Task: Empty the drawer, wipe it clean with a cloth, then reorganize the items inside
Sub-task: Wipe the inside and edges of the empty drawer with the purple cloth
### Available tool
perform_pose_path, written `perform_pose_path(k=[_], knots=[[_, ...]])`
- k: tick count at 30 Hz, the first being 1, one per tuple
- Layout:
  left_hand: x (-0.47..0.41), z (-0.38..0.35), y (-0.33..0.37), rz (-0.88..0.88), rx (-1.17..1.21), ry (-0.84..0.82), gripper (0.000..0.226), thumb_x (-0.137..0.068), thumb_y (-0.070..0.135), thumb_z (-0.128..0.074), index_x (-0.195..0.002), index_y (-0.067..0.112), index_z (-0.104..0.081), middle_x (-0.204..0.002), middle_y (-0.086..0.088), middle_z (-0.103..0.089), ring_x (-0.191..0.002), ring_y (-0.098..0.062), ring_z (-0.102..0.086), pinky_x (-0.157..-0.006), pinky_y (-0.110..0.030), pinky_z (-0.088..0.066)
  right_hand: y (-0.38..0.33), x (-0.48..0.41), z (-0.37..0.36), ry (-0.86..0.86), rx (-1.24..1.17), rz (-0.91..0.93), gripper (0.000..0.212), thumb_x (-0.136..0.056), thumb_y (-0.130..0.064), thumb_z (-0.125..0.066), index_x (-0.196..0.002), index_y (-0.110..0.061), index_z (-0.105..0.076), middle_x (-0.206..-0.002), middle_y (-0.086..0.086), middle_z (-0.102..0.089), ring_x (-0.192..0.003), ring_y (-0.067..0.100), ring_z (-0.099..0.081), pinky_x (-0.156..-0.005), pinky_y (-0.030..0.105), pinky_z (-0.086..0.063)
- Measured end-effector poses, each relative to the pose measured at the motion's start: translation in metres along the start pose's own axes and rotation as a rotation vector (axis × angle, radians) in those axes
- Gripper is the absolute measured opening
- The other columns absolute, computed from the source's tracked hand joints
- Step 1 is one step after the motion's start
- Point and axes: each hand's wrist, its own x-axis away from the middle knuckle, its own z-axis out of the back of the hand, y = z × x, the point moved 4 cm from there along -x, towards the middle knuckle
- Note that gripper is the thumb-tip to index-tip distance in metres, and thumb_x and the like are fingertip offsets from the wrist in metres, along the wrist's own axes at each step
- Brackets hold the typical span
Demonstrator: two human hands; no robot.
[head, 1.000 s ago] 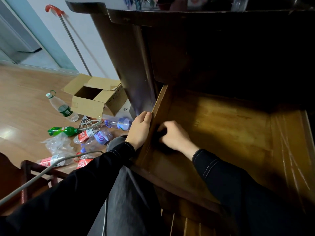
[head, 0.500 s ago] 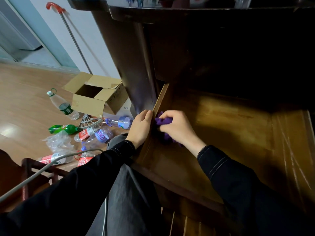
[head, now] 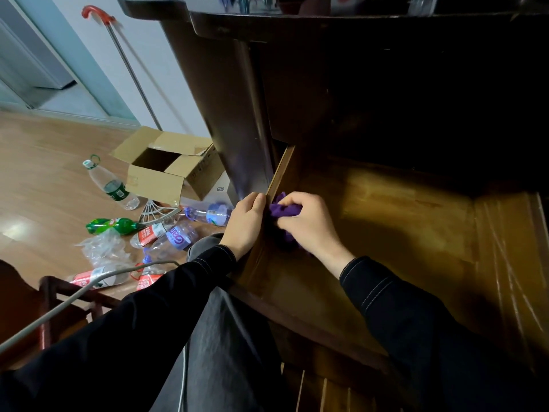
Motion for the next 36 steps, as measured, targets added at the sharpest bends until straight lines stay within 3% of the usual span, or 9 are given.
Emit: perform_pose_path(k=[2,7,13,18,21,24,28,31,36], knots=[[0.000,0.001,0.001,-0.005,-0.001,0.004,0.034,-0.109,0.034,-0.033,-0.110,0.015,-0.060,-0.110,-0.007,-0.064,-0.103,-0.019,-0.058,-0.092,-0.033,-0.039,0.003,0.007,-0.007,-0.007,0.011,0.014,0.017,-0.075,-0.014,-0.074,-0.088,-0.024,-0.069,-0.086,-0.009,-0.069,-0.083,0.014,-0.065,-0.071,0.036,-0.058],[0.003,0.002,0.004,-0.007,0.019,-0.007,0.037,-0.108,0.035,-0.033,-0.112,0.011,-0.061,-0.111,-0.013,-0.065,-0.105,-0.027,-0.061,-0.102,-0.047,-0.045,0.022,0.014,-0.025,-0.340,0.317,-0.138,0.025,-0.078,-0.014,-0.072,-0.096,-0.030,-0.066,-0.102,-0.004,-0.071,-0.097,0.022,-0.067,-0.084,0.035,-0.056],[0.001,0.001,0.003,-0.011,0.004,0.020,0.031,-0.108,0.032,-0.035,-0.102,0.017,-0.061,-0.103,-0.006,-0.064,-0.096,-0.017,-0.059,-0.090,-0.037,-0.043,-0.006,0.011,-0.004,-0.069,-0.018,0.005,0.018,-0.068,-0.015,-0.074,-0.080,-0.026,-0.066,-0.080,-0.012,-0.067,-0.078,0.012,-0.065,-0.065,0.034,-0.057],[0.003,0.002,0.005,-0.028,0.001,0.016,0.037,-0.108,0.032,-0.035,-0.104,0.007,-0.062,-0.103,-0.016,-0.065,-0.100,-0.030,-0.061,-0.095,-0.047,-0.047,0.019,0.024,-0.028,-0.329,0.265,-0.165,0.025,-0.081,-0.011,-0.072,-0.094,-0.029,-0.061,-0.105,-0.001,-0.071,-0.098,0.023,-0.067,-0.085,0.037,-0.056],[0.004,0.002,0.005,-0.024,0.006,0.017,0.036,-0.108,0.031,-0.035,-0.105,0.007,-0.061,-0.105,-0.016,-0.066,-0.101,-0.030,-0.061,-0.098,-0.048,-0.047,0.013,0.015,-0.022,-0.313,0.293,-0.122,0.023,-0.076,-0.012,-0.072,-0.091,-0.029,-0.065,-0.095,-0.007,-0.070,-0.087,0.018,-0.066,-0.076,0.032,-0.056],[0.003,0.002,0.005,-0.005,0.005,0.004,0.033,-0.108,0.034,-0.034,-0.111,0.014,-0.060,-0.114,-0.010,-0.065,-0.108,-0.024,-0.060,-0.103,-0.042,-0.044,-0.003,0.009,-0.008,-0.194,0.053,-0.021,0.018,-0.067,-0.014,-0.075,-0.077,-0.027,-0.067,-0.074,-0.012,-0.068,-0.069,0.005,-0.063,-0.061,0.021,-0.053],[0.003,0.002,0.005,-0.001,0.020,-0.007,0.036,-0.109,0.033,-0.032,-0.114,0.012,-0.060,-0.115,-0.011,-0.065,-0.107,-0.023,-0.061,-0.104,-0.046,-0.044,0.012,0.016,-0.019,-0.302,0.119,-0.109,0.022,-0.075,-0.009,-0.078,-0.091,-0.020,-0.069,-0.092,0.000,-0.072,-0.088,0.020,-0.067,-0.083,0.040,-0.057],[0.005,0.002,0.006,-0.012,0.022,-0.002,0.037,-0.109,0.033,-0.033,-0.112,0.009,-0.061,-0.112,-0.014,-0.065,-0.106,-0.028,-0.061,-0.103,-0.050,-0.045,0.022,0.021,-0.031,-0.448,0.296,-0.148,0.021,-0.079,-0.012,-0.077,-0.097,-0.018,-0.068,-0.102,0.006,-0.072,-0.096,0.026,-0.067,-0.087,0.042,-0.056],[0.004,0.003,0.006,-0.019,0.026,0.005,0.037,-0.108,0.033,-0.034,-0.113,0.008,-0.061,-0.112,-0.014,-0.065,-0.107,-0.027,-0.060,-0.105,-0.050,-0.042,0.000,0.009,-0.008,-0.243,0.083,0.012,0.020,-0.070,-0.010,-0.081,-0.083,-0.022,-0.070,-0.079,-0.011,-0.070,-0.074,0.002,-0.064,-0.070,0.022,-0.056]])
